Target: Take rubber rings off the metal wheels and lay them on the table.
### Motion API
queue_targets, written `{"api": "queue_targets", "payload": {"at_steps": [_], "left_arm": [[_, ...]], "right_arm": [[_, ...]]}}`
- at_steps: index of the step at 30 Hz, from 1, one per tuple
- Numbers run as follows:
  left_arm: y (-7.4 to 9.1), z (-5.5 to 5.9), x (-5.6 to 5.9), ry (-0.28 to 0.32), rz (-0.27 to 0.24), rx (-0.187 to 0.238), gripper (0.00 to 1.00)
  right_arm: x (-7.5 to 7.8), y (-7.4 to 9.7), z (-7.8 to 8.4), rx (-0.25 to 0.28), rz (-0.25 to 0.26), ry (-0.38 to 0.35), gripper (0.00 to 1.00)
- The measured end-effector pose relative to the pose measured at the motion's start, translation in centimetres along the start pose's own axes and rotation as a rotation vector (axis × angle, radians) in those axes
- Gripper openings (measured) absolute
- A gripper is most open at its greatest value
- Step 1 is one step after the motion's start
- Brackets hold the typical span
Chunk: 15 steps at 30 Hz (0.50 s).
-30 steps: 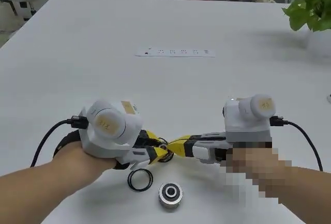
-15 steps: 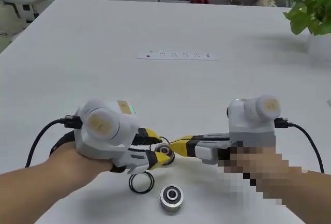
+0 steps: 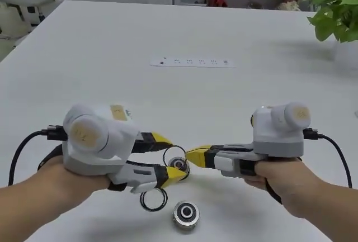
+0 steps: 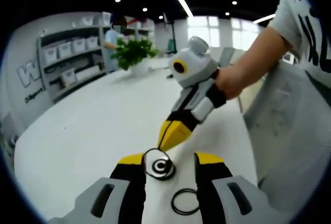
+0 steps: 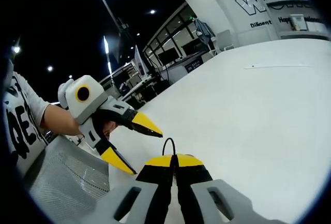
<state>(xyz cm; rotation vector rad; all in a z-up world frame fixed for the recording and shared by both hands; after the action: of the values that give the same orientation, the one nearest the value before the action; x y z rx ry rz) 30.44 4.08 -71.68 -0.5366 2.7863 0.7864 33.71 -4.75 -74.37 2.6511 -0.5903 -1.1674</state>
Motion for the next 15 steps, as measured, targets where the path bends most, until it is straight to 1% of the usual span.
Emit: {"api": "queue_targets", "payload": {"at_steps": [7, 15], "left_arm": [[1.1, -0.4, 0.1, 0.002, -0.017, 0.019, 0.44], [2.2, 0.1, 0.1, 0.01, -0.032, 0.02, 0.51]], "right_arm": [[-0.7, -0.1, 0.0, 0.002, -0.018, 0.0, 0.0], [-1.0, -0.3, 0.0, 0.0, -0.03, -0.002, 0.0]]}}
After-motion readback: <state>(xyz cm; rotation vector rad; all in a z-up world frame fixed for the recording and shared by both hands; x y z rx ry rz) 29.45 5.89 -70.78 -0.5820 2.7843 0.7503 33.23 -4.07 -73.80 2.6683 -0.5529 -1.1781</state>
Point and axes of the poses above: the centre of the closed fingertips' face, and the gripper's own axes: y roughly backward along the fingers, x roughly to its right, z roughly out of its underside, the point moved 5 cm from there along y, roughly backward along the fingers, and after that the axes turned 14 degrees about -y, right-handed, at the moved point
